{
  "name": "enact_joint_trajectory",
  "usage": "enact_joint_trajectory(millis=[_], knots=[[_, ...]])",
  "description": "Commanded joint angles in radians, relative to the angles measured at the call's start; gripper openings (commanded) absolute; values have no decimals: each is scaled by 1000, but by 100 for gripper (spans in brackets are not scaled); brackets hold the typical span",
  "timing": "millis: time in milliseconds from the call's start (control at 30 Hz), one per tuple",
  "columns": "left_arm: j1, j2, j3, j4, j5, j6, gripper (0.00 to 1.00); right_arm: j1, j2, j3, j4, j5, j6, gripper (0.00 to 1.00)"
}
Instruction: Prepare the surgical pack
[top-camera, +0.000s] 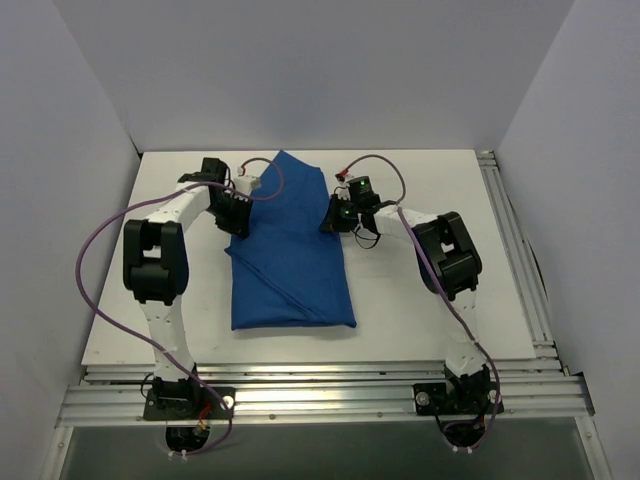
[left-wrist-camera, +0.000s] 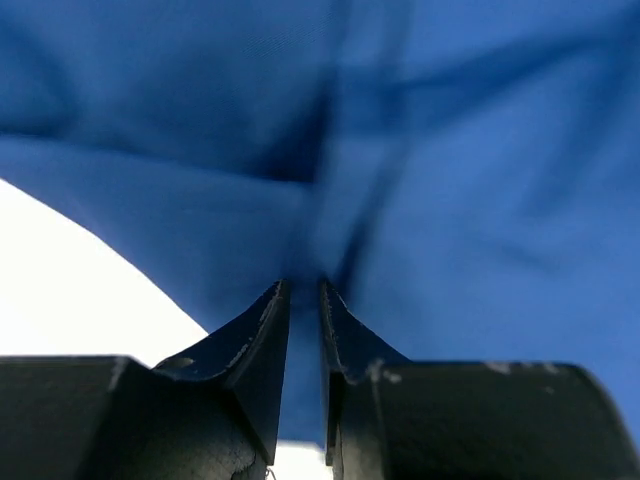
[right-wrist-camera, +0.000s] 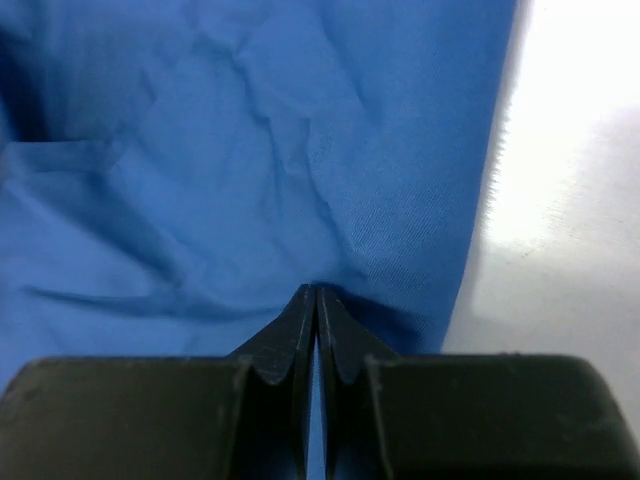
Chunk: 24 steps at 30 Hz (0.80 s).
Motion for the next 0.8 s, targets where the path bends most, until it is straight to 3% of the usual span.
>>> enact_joint_trajectory(millis=[0, 333, 567, 767], knots=[[57, 77, 12, 43, -27, 6, 26, -25, 31, -34, 100, -57, 62, 0], [78, 82, -16, 66, -2, 27, 26, -45, -9, -75, 118, -59, 96, 0], [80, 55, 116, 27, -39, 26, 26, -47, 35, 164, 117, -122, 131, 0], [66, 12, 222, 17, -44, 7, 27, -45, 125, 261, 160, -140, 200, 0]])
